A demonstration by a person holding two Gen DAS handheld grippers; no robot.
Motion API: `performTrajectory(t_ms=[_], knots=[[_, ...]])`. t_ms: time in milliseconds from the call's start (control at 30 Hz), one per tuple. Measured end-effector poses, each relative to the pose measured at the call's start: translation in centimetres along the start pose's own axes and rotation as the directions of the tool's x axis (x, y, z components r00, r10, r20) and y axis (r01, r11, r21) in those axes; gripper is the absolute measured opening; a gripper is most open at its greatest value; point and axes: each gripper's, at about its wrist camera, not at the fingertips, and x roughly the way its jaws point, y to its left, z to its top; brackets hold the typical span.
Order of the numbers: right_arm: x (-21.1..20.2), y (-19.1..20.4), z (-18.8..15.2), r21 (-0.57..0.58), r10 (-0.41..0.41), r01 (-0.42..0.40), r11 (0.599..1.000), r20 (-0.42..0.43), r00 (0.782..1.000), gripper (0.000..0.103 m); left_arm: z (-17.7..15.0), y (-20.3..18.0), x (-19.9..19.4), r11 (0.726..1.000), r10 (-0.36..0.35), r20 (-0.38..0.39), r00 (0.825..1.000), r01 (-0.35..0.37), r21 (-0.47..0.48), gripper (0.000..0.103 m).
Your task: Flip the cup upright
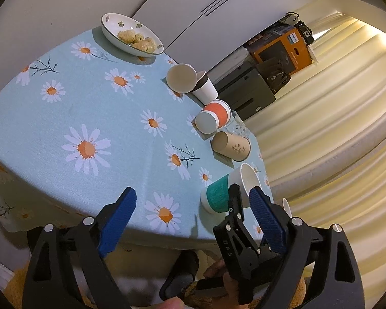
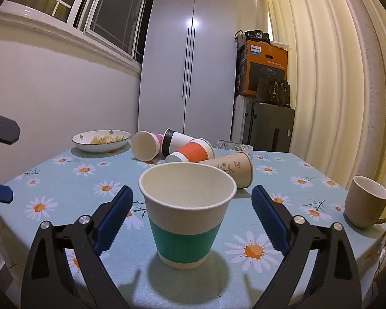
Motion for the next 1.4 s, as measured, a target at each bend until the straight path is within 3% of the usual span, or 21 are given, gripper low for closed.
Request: performTrajectory(t_ms=[733,967,1067,1133,1267,1400], knots=[[-4.5,-2.2,2.6,0.037,0.021,-0.023,0.999,0.055,0.998,0.097,-0.5,-1.0,-0.4,0.997,0.045,0.025,0.999,-0.046,0.06,0.087],[-7.3,-5.1,4.8,0.146,0.065,-0.07,0.987,0.04,0.997,0.097,-1.2,-2.2,-0.2,0.988,0.073,0.035,0.997,-0.077,0.135,0.088],[-8.3,-6.5,5.7,0.177,0.098,-0.1,0.979,0.023,0.995,0.098,-1.5,-2.7,-0.4,0.985,0.062,0.046,0.997,-0.068,0.16,0.097],[-9.2,-7.4,6.3,0.187,0.117,-0.119,0.975,0.024,0.993,0.098,-1.8,-3.1,-0.8,0.981,0.052,0.063,0.997,-0.063,0.182,0.096],[-11.1,-9.4,7.8,0.182,0.164,-0.168,0.969,0.035,0.986,0.098,-2.4,-4.1,-1.6,0.97,0.05,0.098,0.994,-0.071,0.234,0.096],[-12.4,-10.8,8.8,0.122,0.189,-0.192,0.974,0.035,0.981,0.098,-3.4,-5.7,-2.6,0.939,0.048,0.151,0.987,-0.096,0.33,0.096]])
